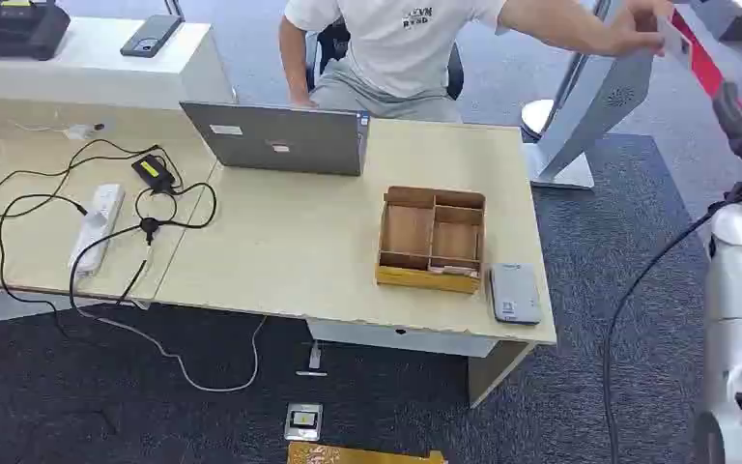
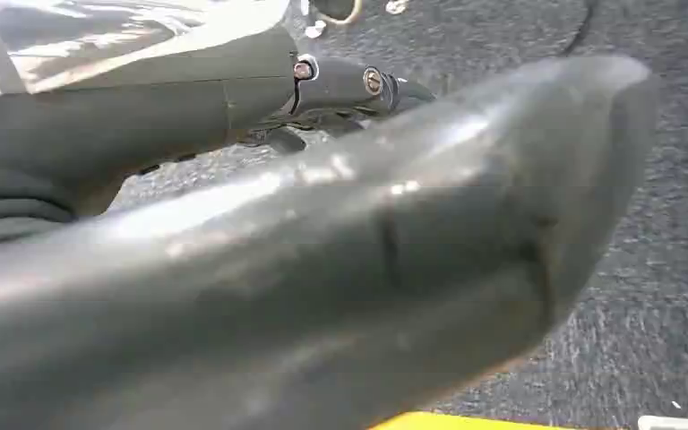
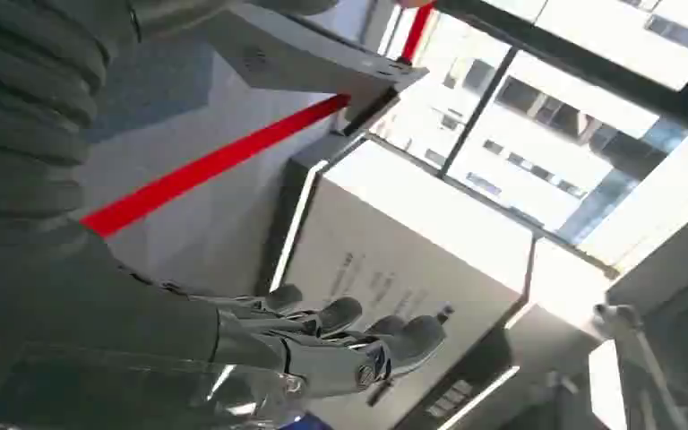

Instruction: Pass the card to the sensor for recognition and then transmit it.

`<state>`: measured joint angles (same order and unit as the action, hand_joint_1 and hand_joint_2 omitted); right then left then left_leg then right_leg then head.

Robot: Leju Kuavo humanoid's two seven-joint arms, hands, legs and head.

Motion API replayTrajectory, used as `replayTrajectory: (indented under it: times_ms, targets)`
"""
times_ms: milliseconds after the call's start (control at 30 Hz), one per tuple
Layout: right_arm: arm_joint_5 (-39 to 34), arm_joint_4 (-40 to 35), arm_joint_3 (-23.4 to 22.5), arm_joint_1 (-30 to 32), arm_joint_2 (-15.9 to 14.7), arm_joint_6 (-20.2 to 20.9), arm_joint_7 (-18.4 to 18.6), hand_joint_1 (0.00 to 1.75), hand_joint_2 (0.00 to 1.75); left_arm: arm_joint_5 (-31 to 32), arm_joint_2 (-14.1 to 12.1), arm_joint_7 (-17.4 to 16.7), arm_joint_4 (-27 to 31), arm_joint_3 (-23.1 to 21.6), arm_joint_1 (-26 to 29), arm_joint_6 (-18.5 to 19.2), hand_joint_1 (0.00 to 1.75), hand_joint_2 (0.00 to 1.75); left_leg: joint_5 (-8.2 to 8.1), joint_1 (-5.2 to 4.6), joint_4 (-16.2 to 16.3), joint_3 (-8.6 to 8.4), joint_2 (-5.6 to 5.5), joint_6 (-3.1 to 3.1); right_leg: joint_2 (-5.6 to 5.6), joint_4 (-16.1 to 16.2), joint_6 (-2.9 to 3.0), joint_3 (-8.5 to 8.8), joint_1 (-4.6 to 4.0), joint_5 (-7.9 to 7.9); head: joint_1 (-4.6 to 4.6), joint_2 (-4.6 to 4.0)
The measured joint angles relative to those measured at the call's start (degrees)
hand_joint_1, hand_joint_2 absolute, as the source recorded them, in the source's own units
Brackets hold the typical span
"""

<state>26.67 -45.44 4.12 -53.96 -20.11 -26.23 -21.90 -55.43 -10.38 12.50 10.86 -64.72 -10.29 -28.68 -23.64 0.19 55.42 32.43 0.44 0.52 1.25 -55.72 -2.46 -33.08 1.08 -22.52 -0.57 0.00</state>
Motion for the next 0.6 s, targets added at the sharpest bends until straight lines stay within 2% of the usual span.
replayTrajectory:
  times_ms: [67,200,600]
  targets:
    - [3.74,2.60,3.88,-4.36,0.91,0.96,-0.22,0.00,1.75,0.52,-0.33,0.17,0.00,-0.52,-0.06,0.41,0.00,0.00,0.02,0.00,0.00,-0.03,0.02,-0.03,-0.01,-0.02,0.01,-0.07,-0.01,0.01,-0.09,0.00]
    - [6.13,5.77,9.11,-9.02,2.45,1.73,0.48,0.00,1.75,0.76,-0.55,0.11,0.00,-1.27,-0.07,0.66,0.00,0.00,0.06,0.04,0.01,0.04,-0.22,-0.05,0.14,-0.01,0.01,-0.04,-0.09,0.00,-0.07,0.00]
    - [11.79,15.34,19.66,-14.72,6.97,4.15,4.61,0.00,1.75,0.77,-1.11,-0.31,0.00,-2.73,-0.05,0.90,0.00,0.00,0.05,0.04,0.01,0.05,-0.22,-0.05,0.14,0.00,0.01,-0.08,-0.10,-0.01,-0.07,0.00]
